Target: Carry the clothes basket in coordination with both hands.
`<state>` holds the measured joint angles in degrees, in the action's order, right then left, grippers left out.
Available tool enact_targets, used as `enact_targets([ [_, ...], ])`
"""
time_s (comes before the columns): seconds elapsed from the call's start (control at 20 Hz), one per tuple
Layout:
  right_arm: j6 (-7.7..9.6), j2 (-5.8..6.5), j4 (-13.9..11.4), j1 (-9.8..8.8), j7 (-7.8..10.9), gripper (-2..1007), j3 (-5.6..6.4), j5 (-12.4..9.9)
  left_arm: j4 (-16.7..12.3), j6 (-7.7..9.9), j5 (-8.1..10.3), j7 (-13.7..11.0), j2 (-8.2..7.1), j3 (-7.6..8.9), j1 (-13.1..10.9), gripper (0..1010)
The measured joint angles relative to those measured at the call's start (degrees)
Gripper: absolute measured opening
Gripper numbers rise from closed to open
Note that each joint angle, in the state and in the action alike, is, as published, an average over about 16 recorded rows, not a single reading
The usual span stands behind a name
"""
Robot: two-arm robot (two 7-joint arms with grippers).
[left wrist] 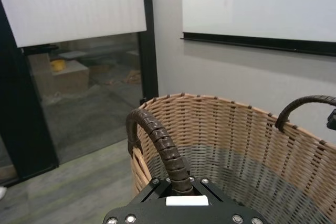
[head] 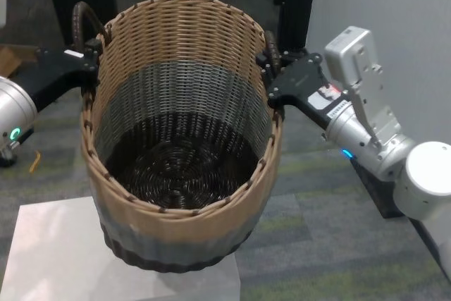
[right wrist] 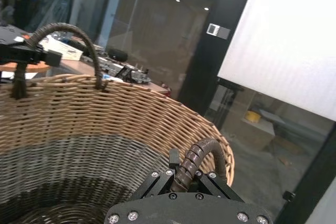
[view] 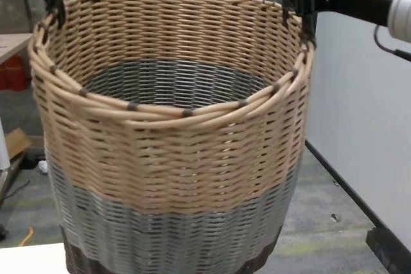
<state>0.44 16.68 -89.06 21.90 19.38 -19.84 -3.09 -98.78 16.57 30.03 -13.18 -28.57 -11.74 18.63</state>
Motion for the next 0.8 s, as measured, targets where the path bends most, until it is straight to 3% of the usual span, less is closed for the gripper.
enact_targets([
  [0.3,1.77,-0.60,0.65,1.94,1.32,66,-2.59,1.33,0.75,2.06,-1.02,1.46,-0.15,0.69,-0.65,0],
  [0.8,5.96,-1.31,2.08,4.89,4.83,67,-7.56,2.33,0.63,7.68,-3.51,5.42,-0.31,2.59,-2.35,0],
])
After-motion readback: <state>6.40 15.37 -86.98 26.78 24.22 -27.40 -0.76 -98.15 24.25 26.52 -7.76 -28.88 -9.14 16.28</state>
